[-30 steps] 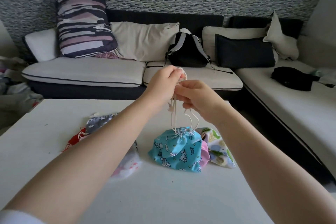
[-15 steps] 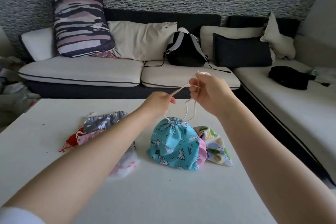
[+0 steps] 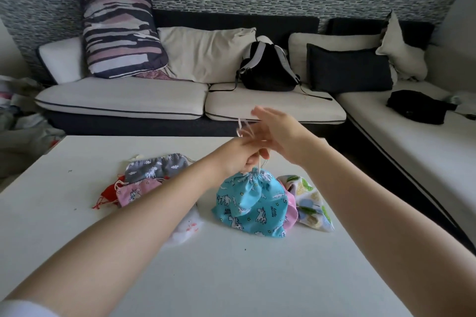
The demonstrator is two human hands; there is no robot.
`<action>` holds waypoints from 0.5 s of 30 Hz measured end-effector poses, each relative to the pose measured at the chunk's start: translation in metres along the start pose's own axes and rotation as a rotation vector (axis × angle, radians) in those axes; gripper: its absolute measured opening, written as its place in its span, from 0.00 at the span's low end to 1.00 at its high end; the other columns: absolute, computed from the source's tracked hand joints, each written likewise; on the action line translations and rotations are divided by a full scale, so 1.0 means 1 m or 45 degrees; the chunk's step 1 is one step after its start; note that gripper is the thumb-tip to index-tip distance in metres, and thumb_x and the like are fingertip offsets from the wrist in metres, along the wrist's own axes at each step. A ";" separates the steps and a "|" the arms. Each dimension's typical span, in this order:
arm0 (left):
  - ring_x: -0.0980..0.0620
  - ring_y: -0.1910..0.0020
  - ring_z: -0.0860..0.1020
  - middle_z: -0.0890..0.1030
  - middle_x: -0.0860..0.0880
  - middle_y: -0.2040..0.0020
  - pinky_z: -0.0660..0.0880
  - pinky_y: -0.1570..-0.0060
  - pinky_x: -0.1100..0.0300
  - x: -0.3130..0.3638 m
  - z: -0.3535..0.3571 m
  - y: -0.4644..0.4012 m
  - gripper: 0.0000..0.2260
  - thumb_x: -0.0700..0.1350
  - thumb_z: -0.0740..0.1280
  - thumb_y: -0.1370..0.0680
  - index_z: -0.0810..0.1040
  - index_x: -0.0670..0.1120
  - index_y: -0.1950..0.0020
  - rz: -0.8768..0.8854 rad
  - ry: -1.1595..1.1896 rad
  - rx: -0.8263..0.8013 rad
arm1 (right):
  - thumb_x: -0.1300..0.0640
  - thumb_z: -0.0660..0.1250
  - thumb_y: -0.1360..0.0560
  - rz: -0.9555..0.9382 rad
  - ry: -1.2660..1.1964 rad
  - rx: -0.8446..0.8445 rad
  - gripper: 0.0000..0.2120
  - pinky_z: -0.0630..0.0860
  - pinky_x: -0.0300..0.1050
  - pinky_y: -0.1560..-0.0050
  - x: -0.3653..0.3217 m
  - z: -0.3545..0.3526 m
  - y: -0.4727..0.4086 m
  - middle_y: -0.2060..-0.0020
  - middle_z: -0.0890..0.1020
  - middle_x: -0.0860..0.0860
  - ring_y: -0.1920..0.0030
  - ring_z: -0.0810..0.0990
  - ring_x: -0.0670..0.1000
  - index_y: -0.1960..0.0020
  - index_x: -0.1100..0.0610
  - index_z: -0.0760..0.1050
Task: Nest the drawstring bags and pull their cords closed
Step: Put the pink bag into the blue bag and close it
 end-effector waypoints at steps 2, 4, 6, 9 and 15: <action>0.59 0.75 0.62 0.71 0.55 0.75 0.58 0.74 0.67 -0.002 -0.010 -0.001 0.14 0.44 0.55 0.19 0.73 0.45 0.61 0.015 0.108 0.098 | 0.58 0.55 0.19 -0.038 0.216 -0.012 0.13 0.74 0.47 0.56 0.012 -0.006 0.004 0.62 0.78 0.58 0.60 0.74 0.56 0.46 0.65 0.73; 0.57 0.75 0.63 0.68 0.55 0.77 0.59 0.74 0.67 -0.007 -0.021 -0.002 0.15 0.43 0.56 0.19 0.74 0.44 0.63 -0.003 0.149 0.200 | 0.61 0.56 0.21 -0.103 0.440 -0.002 0.12 0.72 0.44 0.61 0.021 -0.007 0.006 0.65 0.78 0.56 0.66 0.74 0.51 0.51 0.64 0.77; 0.57 0.76 0.63 0.68 0.54 0.77 0.60 0.76 0.67 -0.011 -0.027 -0.003 0.15 0.43 0.56 0.19 0.76 0.43 0.62 -0.017 0.123 0.249 | 0.63 0.57 0.22 -0.196 0.694 0.144 0.11 0.69 0.40 0.67 0.020 -0.012 0.005 0.68 0.78 0.50 0.70 0.72 0.47 0.54 0.60 0.78; 0.57 0.76 0.63 0.68 0.55 0.76 0.61 0.76 0.68 -0.015 -0.029 -0.002 0.14 0.41 0.58 0.20 0.78 0.42 0.63 -0.046 0.088 0.267 | 0.68 0.57 0.26 -0.194 0.717 0.322 0.14 0.70 0.36 0.72 0.015 -0.025 0.002 0.70 0.78 0.49 0.72 0.72 0.45 0.59 0.55 0.79; 0.54 0.71 0.68 0.71 0.50 0.71 0.66 0.65 0.63 -0.013 -0.035 -0.001 0.11 0.43 0.62 0.21 0.77 0.38 0.59 -0.005 -0.062 0.289 | 0.68 0.61 0.28 -0.120 0.830 -0.061 0.14 0.64 0.32 0.75 0.027 -0.007 0.014 0.74 0.73 0.50 0.78 0.66 0.43 0.62 0.52 0.80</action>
Point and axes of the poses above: each hand's wrist, its own y-axis away from the middle knuckle, its own z-axis out of the palm, x = y × z, the point moved 6 cm from there along -y, towards the middle knuckle
